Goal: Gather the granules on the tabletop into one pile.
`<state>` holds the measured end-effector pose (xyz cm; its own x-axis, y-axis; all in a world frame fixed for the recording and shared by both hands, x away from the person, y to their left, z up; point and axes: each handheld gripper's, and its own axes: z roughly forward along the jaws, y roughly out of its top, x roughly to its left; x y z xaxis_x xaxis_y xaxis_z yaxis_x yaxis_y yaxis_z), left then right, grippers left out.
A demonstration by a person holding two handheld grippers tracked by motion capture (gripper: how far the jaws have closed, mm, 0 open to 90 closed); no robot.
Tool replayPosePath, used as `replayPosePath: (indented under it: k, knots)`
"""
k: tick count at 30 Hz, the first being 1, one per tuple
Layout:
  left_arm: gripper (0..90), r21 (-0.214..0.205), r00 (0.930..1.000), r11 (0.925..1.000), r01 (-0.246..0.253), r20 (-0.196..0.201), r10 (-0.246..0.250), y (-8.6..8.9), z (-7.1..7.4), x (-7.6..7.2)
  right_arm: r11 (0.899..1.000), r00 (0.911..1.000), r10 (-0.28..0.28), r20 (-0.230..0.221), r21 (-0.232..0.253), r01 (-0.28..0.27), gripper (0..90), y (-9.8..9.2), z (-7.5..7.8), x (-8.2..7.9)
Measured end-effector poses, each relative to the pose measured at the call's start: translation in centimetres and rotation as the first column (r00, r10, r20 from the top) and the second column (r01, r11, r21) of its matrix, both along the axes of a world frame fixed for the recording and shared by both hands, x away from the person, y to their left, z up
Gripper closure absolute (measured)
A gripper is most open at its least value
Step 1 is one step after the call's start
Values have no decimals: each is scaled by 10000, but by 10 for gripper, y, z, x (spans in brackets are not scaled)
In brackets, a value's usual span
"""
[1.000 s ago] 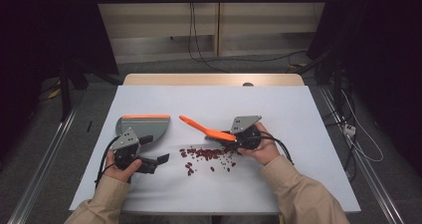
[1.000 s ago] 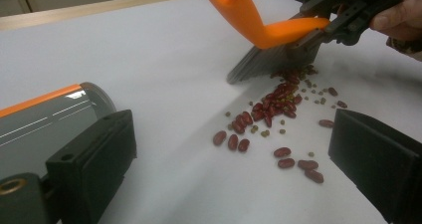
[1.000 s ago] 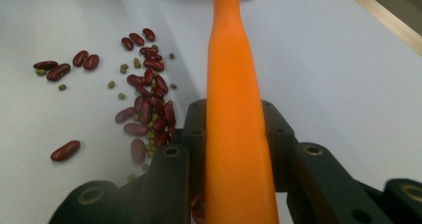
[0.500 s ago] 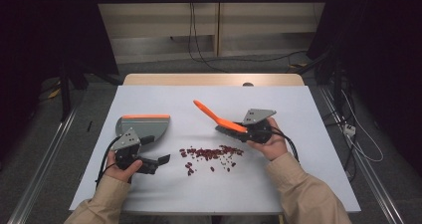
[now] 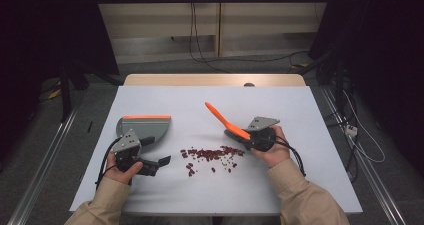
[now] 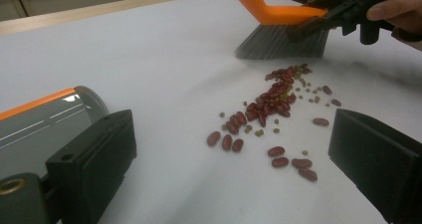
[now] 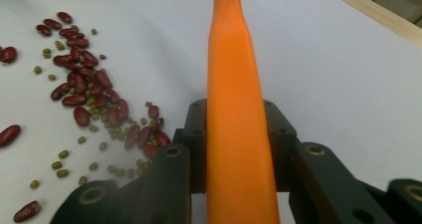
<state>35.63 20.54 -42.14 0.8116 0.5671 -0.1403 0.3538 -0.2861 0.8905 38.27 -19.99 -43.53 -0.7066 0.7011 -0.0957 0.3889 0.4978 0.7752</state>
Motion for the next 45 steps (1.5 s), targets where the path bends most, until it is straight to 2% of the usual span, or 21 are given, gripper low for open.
replayPosePath:
  k: [4, 7, 9, 15, 20, 22, 26, 29, 31, 34, 36, 42, 45]
  knots:
    - [47, 27, 10000, 10000, -7, -1, 7, 0, 0, 0, 9977, 9974, -607, -396, 265, 617, 711, 2, 1, -2]
    - [47, 1, 10000, 10000, -21, 22, 21, 0, 0, 0, 9938, 9943, -965, -454, 504, 987, 709, 7, -1, -7]
    - [47, -3, 10000, 10000, -23, 20, 23, 0, 0, 0, 9937, 9944, -1006, -332, 462, 1020, 708, 11, -2, -10]
    - [47, 69, 10000, 10000, -8, 14, 8, -2, 0, 0, 9960, 9965, -808, -202, 363, 815, 704, 24, -3, -19]
    - [47, 80, 10000, 10000, -31, 25, 31, -2, 0, 0, 9965, 9979, -605, -239, 571, 618, 704, 30, -3, -23]
    - [47, 68, 10000, 10000, -32, 17, 32, -2, 0, 0, 9982, 9991, -400, -158, 448, 407, 704, 33, -3, -25]
    - [47, 78, 10000, 10000, -34, 17, 34, -1, 0, -1, 9976, 9998, -53, -191, 689, 66, 705, 38, -3, -27]
    - [47, 69, 10000, 10000, -25, 11, 25, -1, 0, -1, 9980, 9999, 87, -65, 631, -83, 706, 41, -2, -28]
    - [47, 54, 10000, 10000, -32, -1, 32, -1, 0, -1, 9978, 10000, 84, 8, 661, -84, 708, 41, -2, -27]
    - [47, 71, 10000, 10000, -30, 28, 29, 0, 0, 0, 9935, 9999, 15, -137, 1137, 0, 713, 39, -1, -25]
    - [47, 17, 10000, 10000, -75, -1, 75, 0, 1, -1, 9965, 9999, -45, 131, 834, 34, 714, 39, 1, -25]
    - [48, -1, 9999, 9999, -100, 7, 100, 2, 1, 0, 9890, 9986, -456, 278, 1424, 412, 714, 34, 10, -22]
    - [47, -25, 9999, 9999, -160, -4, 160, 2, 2, -1, 9804, 9968, -762, 224, 1837, 708, 713, 36, 12, -22]
